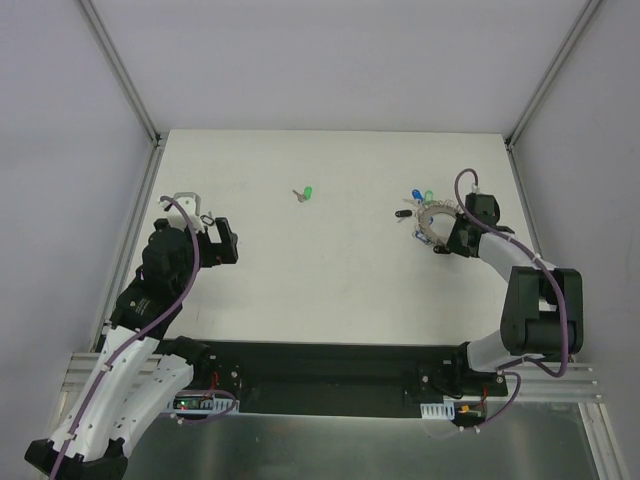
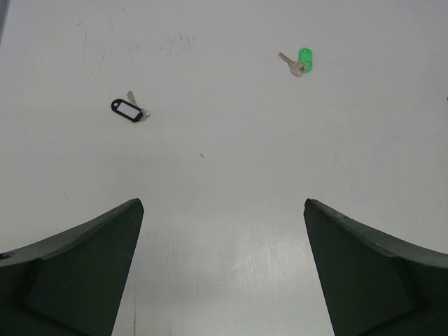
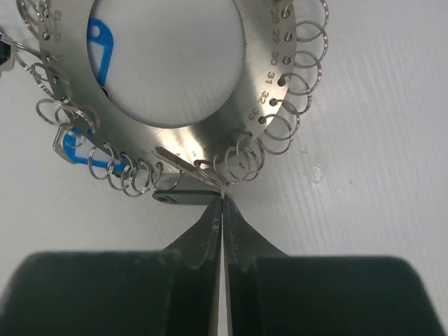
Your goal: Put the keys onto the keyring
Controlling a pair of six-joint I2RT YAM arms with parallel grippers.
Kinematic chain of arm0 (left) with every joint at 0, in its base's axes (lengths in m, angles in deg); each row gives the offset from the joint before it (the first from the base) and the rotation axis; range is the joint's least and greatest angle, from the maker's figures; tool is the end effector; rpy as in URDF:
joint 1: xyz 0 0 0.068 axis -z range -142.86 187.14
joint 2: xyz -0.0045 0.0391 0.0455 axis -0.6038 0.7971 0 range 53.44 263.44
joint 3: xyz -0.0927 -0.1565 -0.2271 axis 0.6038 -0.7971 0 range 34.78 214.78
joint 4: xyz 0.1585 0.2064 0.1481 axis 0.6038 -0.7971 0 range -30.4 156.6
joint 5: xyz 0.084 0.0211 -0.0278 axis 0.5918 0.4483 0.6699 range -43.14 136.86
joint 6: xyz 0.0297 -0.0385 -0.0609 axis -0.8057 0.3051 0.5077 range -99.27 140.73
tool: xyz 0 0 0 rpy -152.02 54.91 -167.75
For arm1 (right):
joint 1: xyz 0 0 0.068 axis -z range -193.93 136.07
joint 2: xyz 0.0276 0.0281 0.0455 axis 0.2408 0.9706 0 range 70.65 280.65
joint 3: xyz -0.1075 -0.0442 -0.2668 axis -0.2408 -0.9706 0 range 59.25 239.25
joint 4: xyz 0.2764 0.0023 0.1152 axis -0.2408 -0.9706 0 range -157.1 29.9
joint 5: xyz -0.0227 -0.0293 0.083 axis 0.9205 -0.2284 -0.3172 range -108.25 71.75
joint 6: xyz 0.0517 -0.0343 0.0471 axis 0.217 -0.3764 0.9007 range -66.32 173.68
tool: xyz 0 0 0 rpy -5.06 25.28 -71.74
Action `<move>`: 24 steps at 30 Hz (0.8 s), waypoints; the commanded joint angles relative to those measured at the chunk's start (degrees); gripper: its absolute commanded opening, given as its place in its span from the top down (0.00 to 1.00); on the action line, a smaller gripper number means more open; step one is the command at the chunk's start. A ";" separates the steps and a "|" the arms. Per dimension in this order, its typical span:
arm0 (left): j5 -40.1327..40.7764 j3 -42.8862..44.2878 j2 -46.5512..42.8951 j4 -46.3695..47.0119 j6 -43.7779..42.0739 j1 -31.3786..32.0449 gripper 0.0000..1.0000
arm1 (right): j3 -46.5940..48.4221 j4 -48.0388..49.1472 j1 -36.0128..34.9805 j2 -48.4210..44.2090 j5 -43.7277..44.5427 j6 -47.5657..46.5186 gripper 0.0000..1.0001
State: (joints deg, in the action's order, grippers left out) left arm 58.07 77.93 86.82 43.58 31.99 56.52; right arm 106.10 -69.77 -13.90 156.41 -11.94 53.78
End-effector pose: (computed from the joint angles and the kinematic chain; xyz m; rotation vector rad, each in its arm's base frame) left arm 0.1839 -0.0510 0.3447 -0.0122 1.8023 -0.2060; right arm 0.3515 -0.0075 0.1580 0.0531 2.4154 -0.1324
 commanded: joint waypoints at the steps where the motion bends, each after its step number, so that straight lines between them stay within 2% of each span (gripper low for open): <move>1: 1.19 -0.62 0.28 1.67 0.25 -0.74 0.01 | -0.27 1.76 2.69 -2.79 -2.18 6.31 0.93; 5: 1.45 -0.70 0.36 1.67 0.42 -0.83 0.01 | -0.88 1.67 3.66 -4.71 -1.21 7.55 0.59; 6: 1.89 -0.71 0.36 1.58 0.42 -0.83 0.01 | -1.06 1.50 3.66 -5.76 0.62 7.81 0.46; 8: 2.33 -0.71 0.19 1.67 0.51 -1.01 0.01 | -1.41 0.71 3.66 -9.88 3.17 8.34 0.36; 9: 2.94 -0.71 0.01 1.67 0.60 -1.09 0.01 | -1.41 -0.51 3.66 -11.30 5.71 8.60 0.26; 14: 6.89 -0.79 -0.95 1.67 2.35 -2.32 0.01 | -2.20 -2.89 3.66 -22.89 9.60 8.25 0.12; 16: 10.13 -0.79 -1.39 1.67 3.32 -3.03 0.01 | -2.99 -3.34 3.66 -29.57 10.83 8.60 0.02; 24: 18.24 -0.88 -6.83 1.93 6.84 -4.35 0.01 | -2.39 -6.84 3.66 -51.09 12.77 9.40 0.04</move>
State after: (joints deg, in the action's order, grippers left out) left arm 70.55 77.26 83.31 43.60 36.50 53.09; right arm 102.52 -73.47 -10.47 112.56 -1.60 62.23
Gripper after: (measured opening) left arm 0.992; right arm 0.962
